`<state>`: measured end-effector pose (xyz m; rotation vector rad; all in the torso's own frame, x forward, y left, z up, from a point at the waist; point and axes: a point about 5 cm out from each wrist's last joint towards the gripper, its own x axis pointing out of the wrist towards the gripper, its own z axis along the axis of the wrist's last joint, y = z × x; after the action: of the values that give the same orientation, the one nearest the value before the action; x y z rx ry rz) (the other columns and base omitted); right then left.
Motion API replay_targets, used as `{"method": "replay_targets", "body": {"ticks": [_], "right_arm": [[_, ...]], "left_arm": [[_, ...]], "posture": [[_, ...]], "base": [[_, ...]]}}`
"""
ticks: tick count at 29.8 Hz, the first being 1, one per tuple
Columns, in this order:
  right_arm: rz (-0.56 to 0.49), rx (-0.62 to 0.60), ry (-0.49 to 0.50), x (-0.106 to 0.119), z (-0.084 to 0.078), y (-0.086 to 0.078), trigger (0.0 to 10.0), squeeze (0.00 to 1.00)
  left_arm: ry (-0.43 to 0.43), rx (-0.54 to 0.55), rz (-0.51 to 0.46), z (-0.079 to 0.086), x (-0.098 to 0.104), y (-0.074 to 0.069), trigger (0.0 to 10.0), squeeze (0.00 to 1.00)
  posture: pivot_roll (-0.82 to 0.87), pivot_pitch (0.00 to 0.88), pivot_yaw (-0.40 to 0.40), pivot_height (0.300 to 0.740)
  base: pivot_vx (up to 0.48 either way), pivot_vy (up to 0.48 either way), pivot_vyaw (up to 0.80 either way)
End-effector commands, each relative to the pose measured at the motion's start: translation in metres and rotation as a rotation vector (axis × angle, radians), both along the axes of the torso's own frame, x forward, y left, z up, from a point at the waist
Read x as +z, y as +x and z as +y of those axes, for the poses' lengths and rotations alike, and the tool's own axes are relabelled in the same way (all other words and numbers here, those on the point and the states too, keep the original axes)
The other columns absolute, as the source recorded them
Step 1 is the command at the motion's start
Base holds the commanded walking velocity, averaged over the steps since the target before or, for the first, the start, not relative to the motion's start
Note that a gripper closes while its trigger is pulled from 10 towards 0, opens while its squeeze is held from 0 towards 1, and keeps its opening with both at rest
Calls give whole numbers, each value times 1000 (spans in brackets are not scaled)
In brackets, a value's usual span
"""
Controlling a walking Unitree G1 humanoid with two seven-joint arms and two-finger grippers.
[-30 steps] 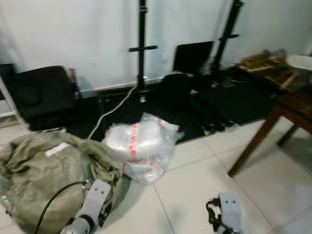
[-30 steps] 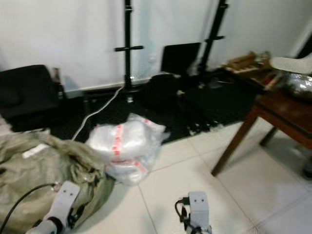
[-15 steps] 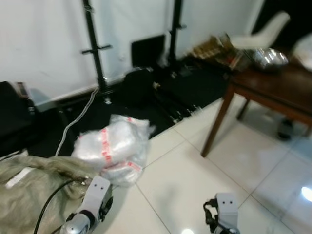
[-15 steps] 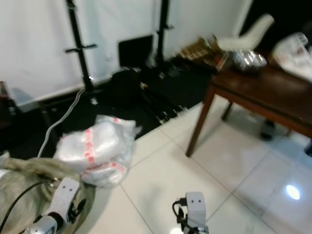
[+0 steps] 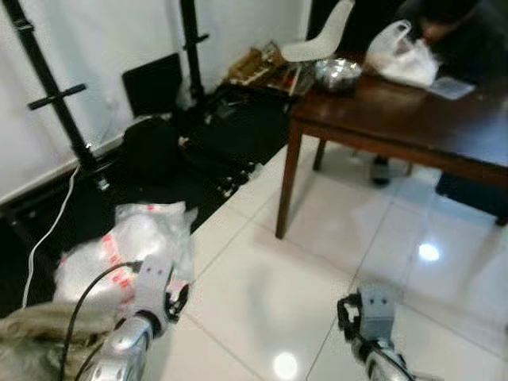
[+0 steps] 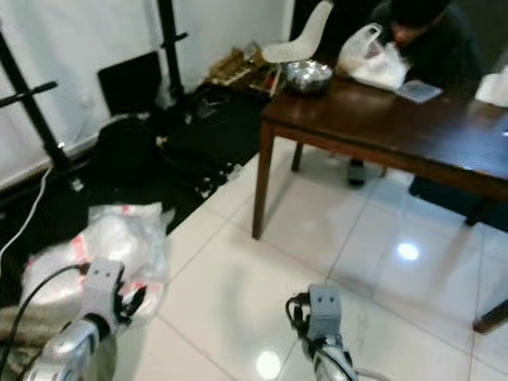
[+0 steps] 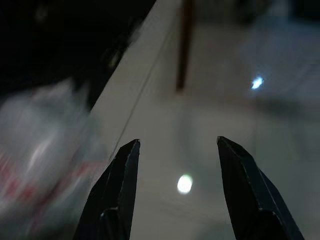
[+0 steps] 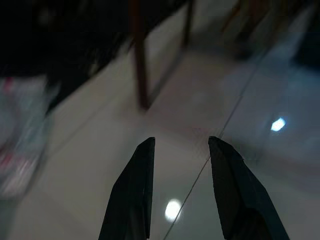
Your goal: Setting the table
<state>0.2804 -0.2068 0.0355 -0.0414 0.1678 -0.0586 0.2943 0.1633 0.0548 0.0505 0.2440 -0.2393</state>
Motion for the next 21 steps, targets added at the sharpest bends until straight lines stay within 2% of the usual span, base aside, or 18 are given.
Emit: {"method": "replay_targets", "body": {"ticks": [1, 5, 7, 10, 11, 13, 14, 16, 17, 18, 19, 21], "right_arm": [[8, -13, 31, -1, 2, -3, 10000, 0], [-40, -6, 32, 12, 2, 4, 10000, 0], [-143, 8, 44, 41, 5, 16, 10000, 0], [-169, 11, 49, 49, 6, 19, 10000, 0], [-228, 17, 71, 67, 8, 24, 10000, 0], [-228, 17, 71, 67, 8, 24, 10000, 0], [-285, 21, 113, 83, 11, 29, 10000, 0], [-310, 23, 136, 90, 12, 31, 10000, 0], [-347, 30, 166, 100, 15, 32, 10000, 0], [-347, 30, 166, 100, 15, 32, 10000, 0], [-362, 45, 174, 105, 20, 33, 10000, 0], [-366, 53, 178, 106, 22, 33, 10000, 0]], "left_arm": [[-6, 16, 32, 3, -6, -6, 10000, 0], [18, 7, -15, 0, 3, -3, 10000, 0], [45, 8, -101, -5, 23, 3, 10000, 0], [49, 13, -125, -6, 28, 4, 10000, 0], [60, 26, -198, -10, 45, 9, 10000, 0], [60, 26, -198, -10, 45, 9, 10000, 0], [63, 46, -277, -15, 63, 14, 10000, 0], [60, 56, -311, -16, 70, 16, 10000, 0], [54, 79, -373, -19, 83, 20, 10000, 0], [54, 79, -373, -19, 83, 20, 10000, 0], [68, 83, -425, -24, 94, 23, 10000, 0], [69, 80, -454, -27, 101, 24, 10000, 0]], "posture": [[-95, 0, 101, 740], [-94, 0, 101, 740], [-94, 0, 100, 740], [-94, 0, 100, 740], [-95, 0, 102, 740], [-95, 0, 102, 740], [-96, 0, 102, 740], [-96, 0, 102, 740], [-97, 0, 102, 740], [-97, 0, 102, 740], [-101, 0, 102, 740], [-101, 0, 102, 740]], "base": [[0, 0, -788], [0, 0, -788], [0, 0, -794], [0, 0, -800], [0, 0, -788], [0, 0, -788], [0, 0, -788], [0, 0, -788], [364, 0, -438], [364, 0, -438], [480, 0, 0], [480, 0, 0]]}}
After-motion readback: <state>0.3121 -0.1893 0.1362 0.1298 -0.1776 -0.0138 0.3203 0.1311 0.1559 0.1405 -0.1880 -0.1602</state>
